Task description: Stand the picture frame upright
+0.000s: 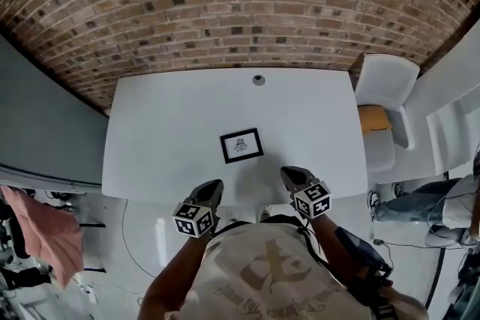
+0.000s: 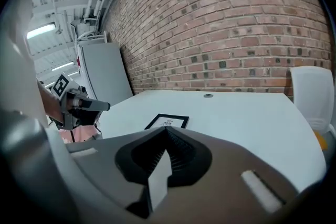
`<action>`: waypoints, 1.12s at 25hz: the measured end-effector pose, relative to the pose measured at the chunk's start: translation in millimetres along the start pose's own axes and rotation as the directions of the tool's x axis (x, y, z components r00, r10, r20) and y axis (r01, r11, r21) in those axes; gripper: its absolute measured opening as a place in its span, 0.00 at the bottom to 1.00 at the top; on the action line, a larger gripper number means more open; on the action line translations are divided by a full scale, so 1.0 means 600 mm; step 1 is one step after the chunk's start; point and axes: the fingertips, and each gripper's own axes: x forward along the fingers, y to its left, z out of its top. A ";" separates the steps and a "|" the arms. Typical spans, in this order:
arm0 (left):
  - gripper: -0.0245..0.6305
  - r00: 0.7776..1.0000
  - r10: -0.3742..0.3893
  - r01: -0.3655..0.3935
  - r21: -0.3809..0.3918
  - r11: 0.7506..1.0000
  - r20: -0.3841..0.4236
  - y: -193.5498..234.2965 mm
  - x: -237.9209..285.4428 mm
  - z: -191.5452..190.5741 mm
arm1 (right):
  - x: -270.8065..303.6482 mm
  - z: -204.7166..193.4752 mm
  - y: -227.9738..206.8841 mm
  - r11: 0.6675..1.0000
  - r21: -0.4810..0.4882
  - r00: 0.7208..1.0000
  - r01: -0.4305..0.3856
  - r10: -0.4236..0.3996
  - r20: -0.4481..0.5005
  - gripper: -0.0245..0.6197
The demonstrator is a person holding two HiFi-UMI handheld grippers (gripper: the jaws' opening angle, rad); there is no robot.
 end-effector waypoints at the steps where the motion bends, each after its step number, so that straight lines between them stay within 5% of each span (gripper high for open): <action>1: 0.04 1.000 0.013 -0.013 -0.007 1.000 0.002 0.001 0.010 0.004 | 0.008 0.005 -0.011 1.000 0.000 1.000 -0.010 0.010 -0.004 0.05; 16: 0.04 0.974 0.227 -0.228 -0.120 0.966 -0.021 0.023 0.100 0.016 | 0.091 0.019 -0.103 0.987 -0.032 0.979 -0.158 0.152 -0.135 0.05; 28: 0.04 0.962 0.230 -0.253 -0.168 0.953 -0.149 0.061 0.140 -0.013 | 0.150 0.012 -0.097 0.976 -0.023 0.962 -0.219 0.211 -0.175 0.05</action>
